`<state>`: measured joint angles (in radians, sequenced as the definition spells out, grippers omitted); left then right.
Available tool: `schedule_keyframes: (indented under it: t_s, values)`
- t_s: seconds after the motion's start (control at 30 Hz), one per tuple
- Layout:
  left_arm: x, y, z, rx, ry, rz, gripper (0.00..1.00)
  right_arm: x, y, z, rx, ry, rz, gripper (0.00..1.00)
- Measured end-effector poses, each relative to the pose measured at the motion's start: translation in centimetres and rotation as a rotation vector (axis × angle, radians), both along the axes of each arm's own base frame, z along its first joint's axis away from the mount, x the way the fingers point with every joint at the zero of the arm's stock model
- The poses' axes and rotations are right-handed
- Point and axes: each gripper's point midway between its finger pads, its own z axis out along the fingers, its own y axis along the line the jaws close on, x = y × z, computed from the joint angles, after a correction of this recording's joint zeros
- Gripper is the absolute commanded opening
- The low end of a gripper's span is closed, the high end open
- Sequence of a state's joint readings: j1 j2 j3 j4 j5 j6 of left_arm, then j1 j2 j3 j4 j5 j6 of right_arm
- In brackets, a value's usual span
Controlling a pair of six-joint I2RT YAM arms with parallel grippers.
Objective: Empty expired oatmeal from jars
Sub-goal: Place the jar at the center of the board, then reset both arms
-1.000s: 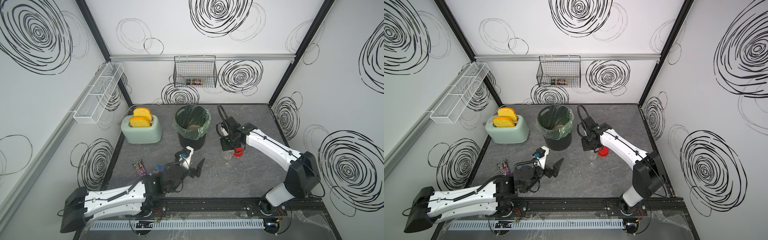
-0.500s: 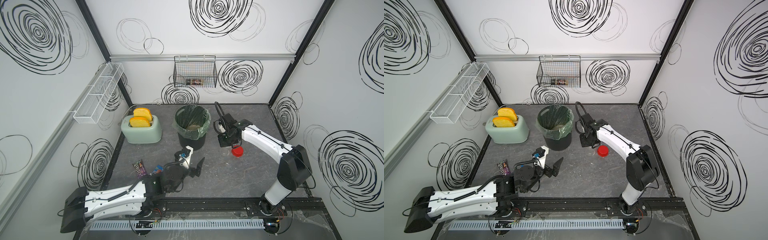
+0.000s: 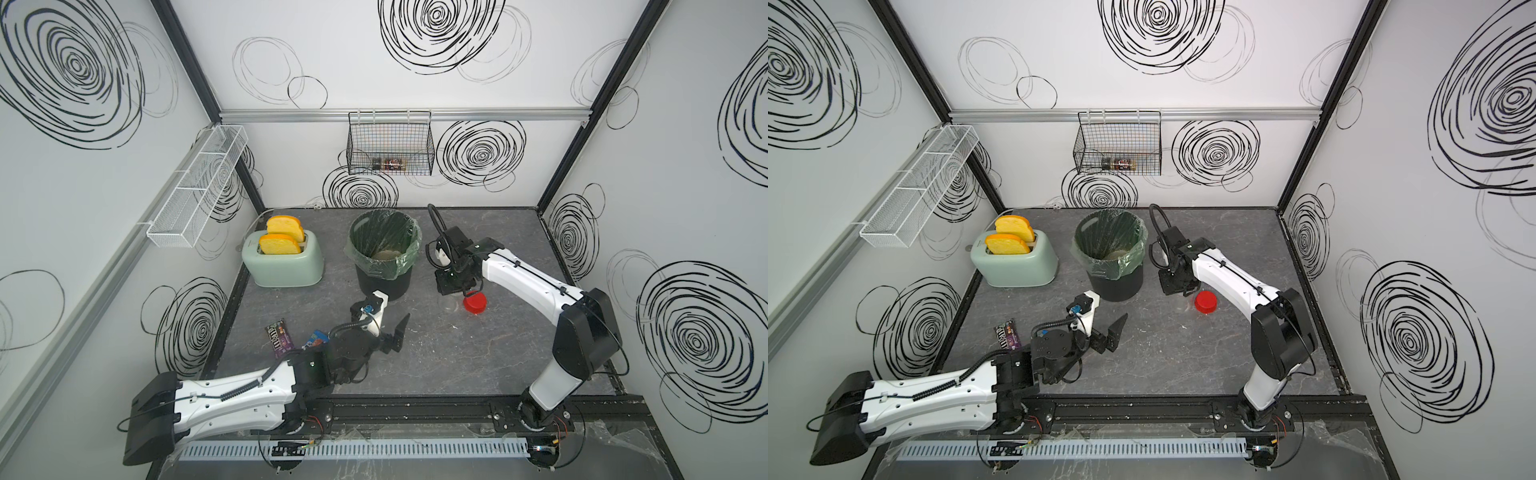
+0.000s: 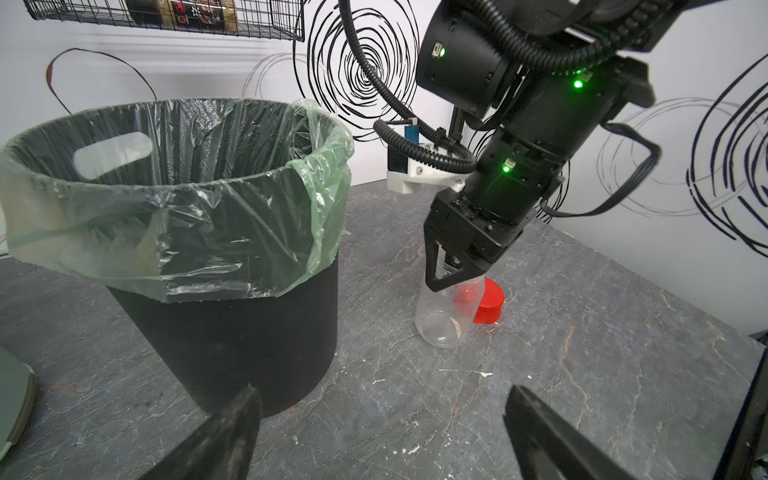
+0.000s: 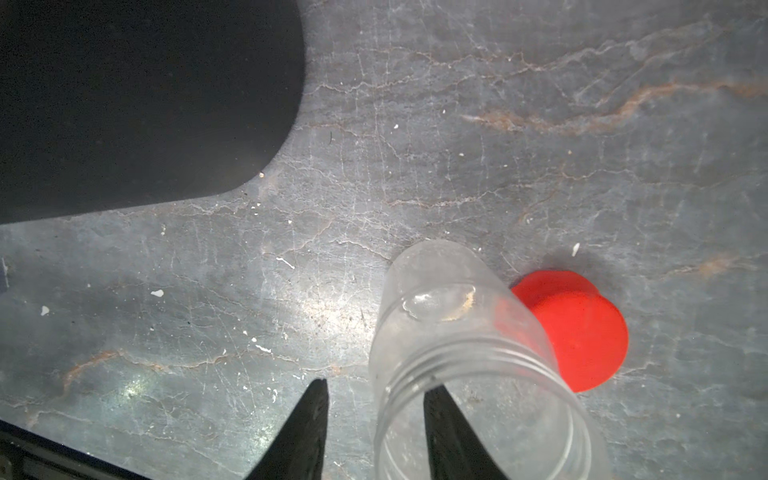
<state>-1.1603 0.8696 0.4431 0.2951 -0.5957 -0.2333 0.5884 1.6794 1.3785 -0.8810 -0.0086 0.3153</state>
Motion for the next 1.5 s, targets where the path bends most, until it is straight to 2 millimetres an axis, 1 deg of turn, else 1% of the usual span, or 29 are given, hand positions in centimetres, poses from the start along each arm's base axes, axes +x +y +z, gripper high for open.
schedule_keyframes:
  t_s: [0.3, 0.47, 0.57, 0.67, 0.73, 0.77, 0.8, 0.87, 0.97, 1.0, 1.03, 1.07, 1.1, 1.17, 1.2, 1.27, 1.33, 1.37, 1.43, 1.5]
  values:
    - [-1.5, -2.3, 0.4, 0.012, -0.028, -0.170, 0.96, 0.3, 0.2, 1.3, 0.006, -0.011, 0.000, 0.56]
    - [-1.7, -2.9, -0.2, 0.036, -0.022, -0.207, 0.96, 0.2, 0.1, 2.1, 0.011, -0.017, -0.003, 0.60]
    - [-1.8, -3.0, -0.5, 0.043, -0.019, -0.215, 0.96, 0.2, 0.1, 3.1, 0.025, -0.035, -0.007, 0.62]
    - [-1.5, -2.9, -0.4, 0.045, -0.020, -0.209, 0.96, 0.3, 0.0, 4.6, 0.039, -0.064, -0.012, 0.64]
    - [-1.4, -2.6, -0.3, 0.047, -0.025, -0.203, 0.96, 0.4, 0.0, 6.0, 0.052, -0.091, -0.016, 0.69]
    - [-1.3, -2.4, -0.2, 0.047, -0.027, -0.198, 0.96, 0.5, 0.1, 7.0, 0.066, -0.112, -0.018, 0.80]
    - [-1.2, -2.1, -0.1, 0.049, -0.030, -0.193, 0.96, 0.7, 0.1, 7.8, 0.077, -0.130, -0.018, 0.97]
    - [-0.8, -1.2, 0.6, 0.044, -0.046, -0.171, 0.96, 1.0, -0.2, 9.7, 0.105, -0.186, -0.022, 0.98]
    - [0.4, 1.1, 2.6, 0.006, -0.090, -0.103, 0.96, 1.6, -1.2, 13.2, 0.178, -0.299, -0.040, 0.98]
    - [1.1, 2.4, 3.4, -0.013, -0.109, -0.063, 0.96, 2.1, -2.0, 14.5, 0.215, -0.350, -0.062, 0.98]
    - [2.0, 3.8, 4.2, -0.031, -0.130, -0.015, 0.96, 2.7, -3.1, 15.7, 0.251, -0.407, -0.089, 0.98]
    - [2.7, 5.1, 4.9, -0.044, -0.148, 0.030, 0.96, 3.2, -4.2, 16.4, 0.277, -0.457, -0.117, 0.98]
    - [3.8, 7.0, 5.4, -0.055, -0.170, 0.097, 0.96, 3.9, -5.9, 17.0, 0.295, -0.519, -0.160, 0.98]
    - [5.6, 10.5, 6.0, -0.062, -0.207, 0.221, 0.96, 4.9, -9.1, 17.0, 0.316, -0.628, -0.244, 0.98]
    - [6.6, 12.5, 5.9, -0.063, -0.220, 0.291, 0.96, 5.4, -10.7, 16.3, 0.314, -0.672, -0.287, 0.98]
    - [8.4, 16.2, 5.2, -0.054, -0.212, 0.418, 0.96, 6.0, -13.3, 14.1, 0.281, -0.737, -0.357, 0.98]
    - [10.3, 19.8, 4.0, -0.051, -0.179, 0.532, 0.96, 6.1, -15.4, 10.5, 0.215, -0.771, -0.408, 0.98]
    - [11.1, 21.3, 3.5, -0.059, -0.163, 0.577, 0.96, 6.0, -16.4, 8.8, 0.177, -0.783, -0.428, 0.98]
    - [12.6, 23.1, 2.0, -0.063, -0.126, 0.632, 0.96, 5.7, -18.3, 5.8, 0.092, -0.808, -0.460, 0.98]
    - [13.8, 23.0, 0.3, -0.038, -0.094, 0.625, 0.96, 5.4, -20.0, 4.2, 0.020, -0.843, -0.492, 0.98]
